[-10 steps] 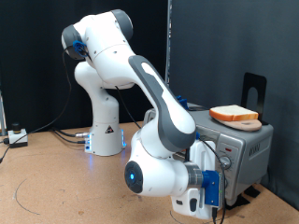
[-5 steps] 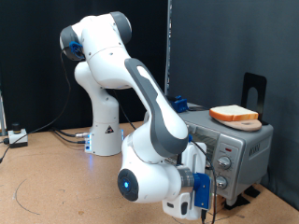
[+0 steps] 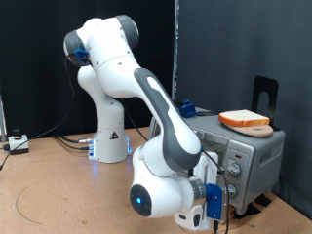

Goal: Make a piece of toast with the oven

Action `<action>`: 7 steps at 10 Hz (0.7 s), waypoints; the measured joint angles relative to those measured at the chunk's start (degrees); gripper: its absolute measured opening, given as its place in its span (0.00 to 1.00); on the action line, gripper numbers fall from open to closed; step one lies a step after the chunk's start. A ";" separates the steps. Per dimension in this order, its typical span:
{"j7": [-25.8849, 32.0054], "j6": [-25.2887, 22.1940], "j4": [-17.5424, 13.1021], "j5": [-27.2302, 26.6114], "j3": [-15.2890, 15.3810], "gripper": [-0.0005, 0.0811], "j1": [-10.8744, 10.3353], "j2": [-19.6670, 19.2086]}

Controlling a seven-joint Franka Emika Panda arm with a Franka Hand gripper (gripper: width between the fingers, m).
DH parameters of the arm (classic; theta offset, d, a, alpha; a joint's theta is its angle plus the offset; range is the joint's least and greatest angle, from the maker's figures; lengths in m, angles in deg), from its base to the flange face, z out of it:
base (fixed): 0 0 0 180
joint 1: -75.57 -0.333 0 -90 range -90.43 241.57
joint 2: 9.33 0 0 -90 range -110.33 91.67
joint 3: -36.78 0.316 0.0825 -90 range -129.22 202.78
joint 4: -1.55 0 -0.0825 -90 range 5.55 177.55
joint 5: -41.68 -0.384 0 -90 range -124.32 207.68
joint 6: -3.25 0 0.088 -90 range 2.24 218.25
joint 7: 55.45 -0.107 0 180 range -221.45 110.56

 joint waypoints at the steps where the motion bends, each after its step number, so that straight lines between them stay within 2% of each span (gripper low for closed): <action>1: 0.00 0.09 0.28 -0.26 0.08 0.99 -0.14 -0.03; 4: 0.15 0.80 1.12 -0.93 0.65 0.99 -0.41 -0.10; 5: 0.19 0.99 1.26 -1.01 0.86 0.85 -0.42 -0.10; 6: 0.19 1.38 1.33 -1.17 1.03 0.85 -0.43 -0.10; 7: 0.19 1.55 1.32 -1.47 1.26 0.68 -0.43 -0.10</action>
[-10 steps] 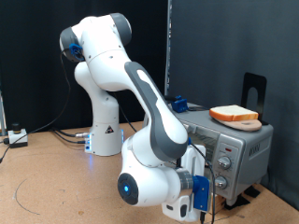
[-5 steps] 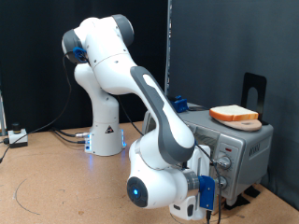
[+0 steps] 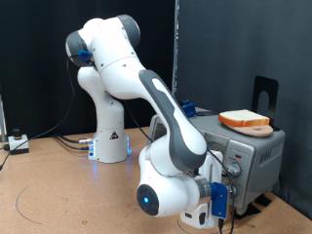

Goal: Make a piece of toast with the oven

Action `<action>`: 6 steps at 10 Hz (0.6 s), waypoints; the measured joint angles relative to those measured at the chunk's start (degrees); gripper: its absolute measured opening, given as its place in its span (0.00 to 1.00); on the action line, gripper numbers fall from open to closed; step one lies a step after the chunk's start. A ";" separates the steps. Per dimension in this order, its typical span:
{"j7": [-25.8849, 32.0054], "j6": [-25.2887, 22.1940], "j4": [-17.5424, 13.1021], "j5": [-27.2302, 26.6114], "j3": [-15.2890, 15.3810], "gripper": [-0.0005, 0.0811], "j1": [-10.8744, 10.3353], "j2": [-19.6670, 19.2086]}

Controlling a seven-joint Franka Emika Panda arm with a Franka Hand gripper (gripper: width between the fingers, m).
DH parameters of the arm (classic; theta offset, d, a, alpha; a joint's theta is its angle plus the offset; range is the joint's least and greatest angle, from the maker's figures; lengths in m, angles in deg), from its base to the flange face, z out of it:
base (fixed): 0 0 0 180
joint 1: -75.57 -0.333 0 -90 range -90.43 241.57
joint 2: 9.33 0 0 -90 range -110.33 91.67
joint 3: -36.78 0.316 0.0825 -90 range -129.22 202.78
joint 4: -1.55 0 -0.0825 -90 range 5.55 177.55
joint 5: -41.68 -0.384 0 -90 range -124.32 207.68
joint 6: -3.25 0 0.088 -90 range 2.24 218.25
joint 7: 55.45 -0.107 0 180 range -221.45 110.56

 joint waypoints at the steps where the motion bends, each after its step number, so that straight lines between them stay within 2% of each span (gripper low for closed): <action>1: 0.04 0.27 -0.10 -0.14 0.07 0.68 0.00 0.00; 2: 0.08 1.25 -0.04 -0.13 0.06 0.44 -0.02 -0.20; 3: 0.17 1.83 -0.12 -0.12 0.02 0.26 0.02 -0.53; 4: 0.19 2.05 -0.21 -0.14 -0.02 0.26 0.08 -0.84; 5: 0.19 2.02 -0.25 -0.13 -0.03 0.12 0.08 -0.89; 6: 0.19 2.02 -0.25 -0.13 -0.03 0.12 0.08 -0.90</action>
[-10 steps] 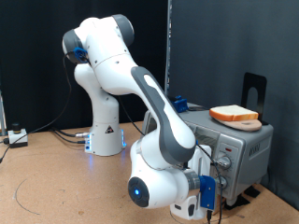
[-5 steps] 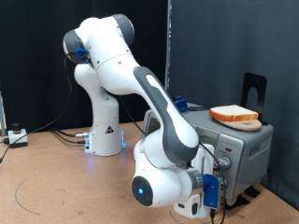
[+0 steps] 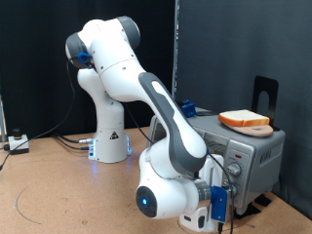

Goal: Make a piece of toast with the oven

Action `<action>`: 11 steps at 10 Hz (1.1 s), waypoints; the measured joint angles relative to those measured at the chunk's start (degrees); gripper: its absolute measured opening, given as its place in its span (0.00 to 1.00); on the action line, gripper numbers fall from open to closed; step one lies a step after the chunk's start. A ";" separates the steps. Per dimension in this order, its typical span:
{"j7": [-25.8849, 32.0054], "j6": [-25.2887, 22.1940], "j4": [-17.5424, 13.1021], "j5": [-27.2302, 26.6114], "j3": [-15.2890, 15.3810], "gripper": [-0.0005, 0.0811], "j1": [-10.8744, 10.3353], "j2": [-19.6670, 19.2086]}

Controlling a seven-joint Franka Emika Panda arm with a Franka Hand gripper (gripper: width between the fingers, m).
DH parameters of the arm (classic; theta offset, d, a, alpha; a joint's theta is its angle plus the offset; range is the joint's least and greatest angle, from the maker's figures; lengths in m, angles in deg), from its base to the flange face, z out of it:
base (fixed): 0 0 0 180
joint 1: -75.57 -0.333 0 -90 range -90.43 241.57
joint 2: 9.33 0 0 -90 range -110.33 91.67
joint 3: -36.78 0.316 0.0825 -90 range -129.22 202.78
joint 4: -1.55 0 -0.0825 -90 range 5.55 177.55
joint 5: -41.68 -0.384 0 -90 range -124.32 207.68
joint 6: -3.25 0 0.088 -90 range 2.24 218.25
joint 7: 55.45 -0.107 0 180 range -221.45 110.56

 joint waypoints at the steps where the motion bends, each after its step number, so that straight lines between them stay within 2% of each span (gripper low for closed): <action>1: 0.00 0.00 0.00 0.00 0.00 0.12 0.00 0.00; 2: 2.34 0.66 0.35 -0.27 0.13 0.12 0.08 0.21; 3: 7.04 2.72 1.73 -1.65 0.51 0.12 0.41 0.92; 5: 18.38 8.54 6.61 -7.53 1.78 0.12 1.78 3.56; 7: 28.42 12.42 10.10 -13.22 2.96 0.13 3.06 5.09; 8: 31.08 12.81 10.66 -14.54 3.11 0.13 3.33 5.18; 11: 32.18 12.98 10.77 -15.02 3.12 0.13 3.42 5.19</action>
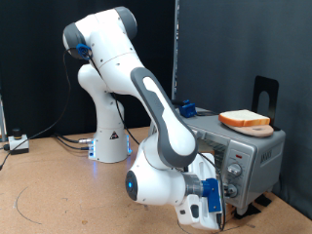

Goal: Make a piece of toast with the oven

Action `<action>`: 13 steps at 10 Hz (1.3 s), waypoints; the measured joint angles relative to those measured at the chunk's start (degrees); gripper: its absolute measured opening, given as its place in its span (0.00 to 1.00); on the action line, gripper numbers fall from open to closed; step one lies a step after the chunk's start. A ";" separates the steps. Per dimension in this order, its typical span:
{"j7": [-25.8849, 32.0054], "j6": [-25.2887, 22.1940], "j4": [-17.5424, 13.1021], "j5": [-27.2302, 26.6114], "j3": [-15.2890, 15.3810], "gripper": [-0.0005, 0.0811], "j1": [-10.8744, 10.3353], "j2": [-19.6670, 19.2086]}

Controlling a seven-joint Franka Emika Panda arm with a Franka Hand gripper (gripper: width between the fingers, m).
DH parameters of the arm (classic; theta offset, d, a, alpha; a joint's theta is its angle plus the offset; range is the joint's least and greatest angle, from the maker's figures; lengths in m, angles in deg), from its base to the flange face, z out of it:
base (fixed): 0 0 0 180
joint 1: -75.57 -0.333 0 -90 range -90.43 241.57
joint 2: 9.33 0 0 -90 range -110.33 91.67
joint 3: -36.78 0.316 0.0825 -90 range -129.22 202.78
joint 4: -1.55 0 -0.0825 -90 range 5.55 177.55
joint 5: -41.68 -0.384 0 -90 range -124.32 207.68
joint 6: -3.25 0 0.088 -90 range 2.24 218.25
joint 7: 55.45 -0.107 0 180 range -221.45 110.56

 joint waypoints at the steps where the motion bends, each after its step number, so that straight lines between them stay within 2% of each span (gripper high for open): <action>1: 0.00 0.03 0.00 0.00 0.00 0.13 0.00 0.00; 11: 1.25 0.33 0.04 -0.15 -0.02 0.13 0.01 0.00; 12: 1.40 1.67 -0.50 -0.69 0.02 0.19 -0.03 -0.01; 13: 1.07 2.78 -1.62 -0.92 0.03 0.19 -0.16 -0.07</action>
